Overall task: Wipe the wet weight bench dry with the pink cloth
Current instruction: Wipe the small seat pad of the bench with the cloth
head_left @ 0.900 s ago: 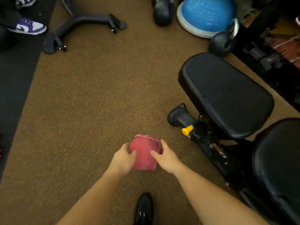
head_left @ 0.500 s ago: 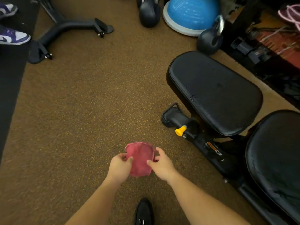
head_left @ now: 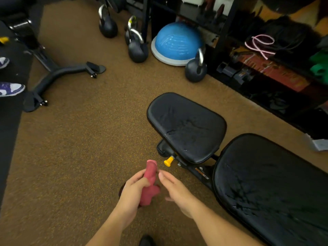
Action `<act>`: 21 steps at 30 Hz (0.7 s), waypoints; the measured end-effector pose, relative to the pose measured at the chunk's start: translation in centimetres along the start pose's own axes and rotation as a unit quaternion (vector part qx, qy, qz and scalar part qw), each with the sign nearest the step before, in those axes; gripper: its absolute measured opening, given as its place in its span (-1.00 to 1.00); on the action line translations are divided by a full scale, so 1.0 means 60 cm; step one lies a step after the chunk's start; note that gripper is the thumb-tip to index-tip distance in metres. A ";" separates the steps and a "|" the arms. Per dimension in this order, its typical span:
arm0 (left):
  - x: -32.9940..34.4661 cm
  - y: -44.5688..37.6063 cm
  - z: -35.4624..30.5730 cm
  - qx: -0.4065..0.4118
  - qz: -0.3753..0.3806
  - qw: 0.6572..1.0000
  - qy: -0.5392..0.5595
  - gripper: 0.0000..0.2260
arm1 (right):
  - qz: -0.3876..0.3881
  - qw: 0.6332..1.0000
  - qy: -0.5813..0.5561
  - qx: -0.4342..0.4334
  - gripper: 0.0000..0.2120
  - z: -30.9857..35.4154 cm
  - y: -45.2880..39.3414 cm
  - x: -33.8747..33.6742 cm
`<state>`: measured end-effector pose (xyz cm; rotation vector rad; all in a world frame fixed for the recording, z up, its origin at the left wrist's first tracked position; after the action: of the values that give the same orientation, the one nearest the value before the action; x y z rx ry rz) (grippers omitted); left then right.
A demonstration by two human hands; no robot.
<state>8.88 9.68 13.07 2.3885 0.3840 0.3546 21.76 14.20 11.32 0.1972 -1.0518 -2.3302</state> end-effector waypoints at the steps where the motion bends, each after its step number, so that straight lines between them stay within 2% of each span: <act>1: 0.025 0.011 -0.015 0.005 0.009 1.000 0.003 -0.63 | 0.005 1.000 -0.023 -0.014 -0.67 0.015 0.020 -0.014; 3: 0.080 0.028 -0.037 0.010 0.040 0.999 0.014 -0.54 | 0.008 0.997 -0.069 -0.042 -0.53 0.035 0.049 -0.047; 6: 0.167 0.049 -0.064 0.019 0.090 0.996 0.011 -0.47 | 0.000 0.989 -0.126 -0.077 -0.44 0.064 0.085 -0.104; 10: 0.268 0.064 -0.091 0.030 0.113 0.992 -0.048 -0.40 | -0.010 0.978 -0.186 -0.098 -0.51 0.091 0.123 -0.188; 12: 0.311 0.069 -0.115 0.051 0.118 0.990 -0.057 -0.44 | -0.021 0.977 -0.181 -0.114 -0.58 0.106 0.140 -0.233; 16: 0.354 0.044 -0.162 0.096 0.065 0.990 -0.078 -0.59 | -0.127 0.971 -0.138 -0.149 -0.61 0.136 0.147 -0.332; 19: 0.351 -0.010 -0.178 0.136 0.044 0.970 -0.194 -0.62 | -0.186 0.963 -0.123 -0.153 -0.68 0.155 0.134 -0.392; 21: 0.340 -0.055 -0.195 0.171 0.040 0.926 -0.334 -0.64 | -0.219 0.957 -0.085 -0.172 -0.81 0.174 0.117 -0.423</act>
<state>22.94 26.37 22.48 2.6809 0.0268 -0.5351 42.15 31.28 21.08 0.1011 -0.7098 -2.9346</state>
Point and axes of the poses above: each hand's wrist, its own y-axis away from the middle knuckle, its own x-axis out of the palm, z = x × y, the point moved 6 cm from there along -y, towards the middle knuckle, and after that the axes turned 1 degree about x, right-handed, at the moved point
